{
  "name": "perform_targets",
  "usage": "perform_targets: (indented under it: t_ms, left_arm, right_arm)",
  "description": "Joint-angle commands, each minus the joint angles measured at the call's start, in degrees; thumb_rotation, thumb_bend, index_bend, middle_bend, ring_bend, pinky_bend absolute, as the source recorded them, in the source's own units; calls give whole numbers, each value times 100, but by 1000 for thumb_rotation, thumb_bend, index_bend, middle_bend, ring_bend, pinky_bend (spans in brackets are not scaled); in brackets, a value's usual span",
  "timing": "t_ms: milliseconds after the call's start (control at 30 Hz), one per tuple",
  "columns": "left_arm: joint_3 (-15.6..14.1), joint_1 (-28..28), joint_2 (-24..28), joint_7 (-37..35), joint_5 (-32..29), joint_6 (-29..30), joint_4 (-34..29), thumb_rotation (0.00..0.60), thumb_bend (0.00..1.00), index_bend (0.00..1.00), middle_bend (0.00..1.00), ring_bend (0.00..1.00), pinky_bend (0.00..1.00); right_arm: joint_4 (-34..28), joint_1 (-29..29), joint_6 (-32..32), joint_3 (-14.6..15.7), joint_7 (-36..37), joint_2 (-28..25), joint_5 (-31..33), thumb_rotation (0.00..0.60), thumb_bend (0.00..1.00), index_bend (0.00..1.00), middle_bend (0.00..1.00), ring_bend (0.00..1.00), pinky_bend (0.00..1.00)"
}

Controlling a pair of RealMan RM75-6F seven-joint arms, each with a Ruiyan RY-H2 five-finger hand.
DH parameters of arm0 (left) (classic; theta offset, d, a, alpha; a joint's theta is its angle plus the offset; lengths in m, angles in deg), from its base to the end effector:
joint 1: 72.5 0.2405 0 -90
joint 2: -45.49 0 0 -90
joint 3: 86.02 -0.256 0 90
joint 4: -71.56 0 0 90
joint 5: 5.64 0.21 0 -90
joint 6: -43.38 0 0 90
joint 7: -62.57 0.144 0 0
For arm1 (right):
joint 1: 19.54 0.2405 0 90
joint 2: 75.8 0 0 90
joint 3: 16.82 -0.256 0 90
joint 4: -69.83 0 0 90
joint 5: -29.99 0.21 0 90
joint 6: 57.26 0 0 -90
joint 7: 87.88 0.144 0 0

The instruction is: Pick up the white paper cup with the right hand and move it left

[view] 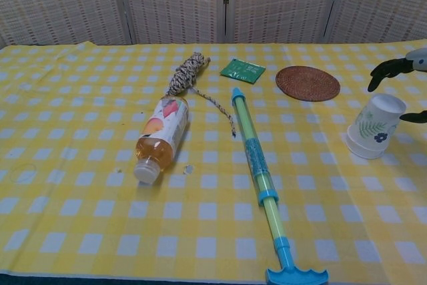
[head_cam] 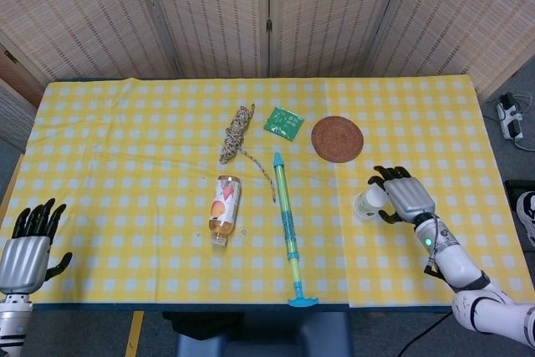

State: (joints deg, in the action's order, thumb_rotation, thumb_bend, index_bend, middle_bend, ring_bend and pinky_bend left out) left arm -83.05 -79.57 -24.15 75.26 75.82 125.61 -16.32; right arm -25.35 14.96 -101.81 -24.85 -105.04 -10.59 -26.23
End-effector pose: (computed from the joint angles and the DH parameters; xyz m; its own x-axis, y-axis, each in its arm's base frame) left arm -0.3233 0.1940 0.1328 0.5644 0.0440 0.8243 0.8241 0.0272 -0.5658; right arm -0.2444 -0.3225 0.0857 0.4724 -0.4413 0.7629 -0.8774 -0.1537 0.4544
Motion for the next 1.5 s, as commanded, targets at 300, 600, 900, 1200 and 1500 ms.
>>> perform_targets:
  t_ms: [300, 600, 900, 1200, 1500]
  left_arm:
    - [15, 4, -24, -1, -18, 14, 31, 600, 330, 86, 0, 0, 0]
    - [20, -4, -39, 33, -34, 4, 21, 600, 330, 70, 0, 0, 0]
    - [24, -7, -30, 80, -59, -5, -15, 600, 330, 68, 0, 0, 0]
    - [25, -7, 3, 111, -54, 8, -76, 600, 330, 67, 0, 0, 0]
    - [3, 16, 5, 98, -47, 23, -88, 600, 330, 68, 0, 0, 0]
  right_arm:
    - [91, 176, 34, 109, 24, 66, 196, 600, 379, 293, 116, 108, 68]
    - [168, 256, -36, 160, 63, 110, 247, 600, 378, 338, 138, 111, 68]
    - [69, 267, -150, 191, 131, 33, 203, 600, 379, 403, 163, 122, 77]
    - [-475, 72, -499, 149, 422, -452, -144, 600, 378, 407, 170, 137, 78]
    - [-1120, -129, -819, -11, 890, -1021, -583, 600, 379, 435, 192, 169, 101]
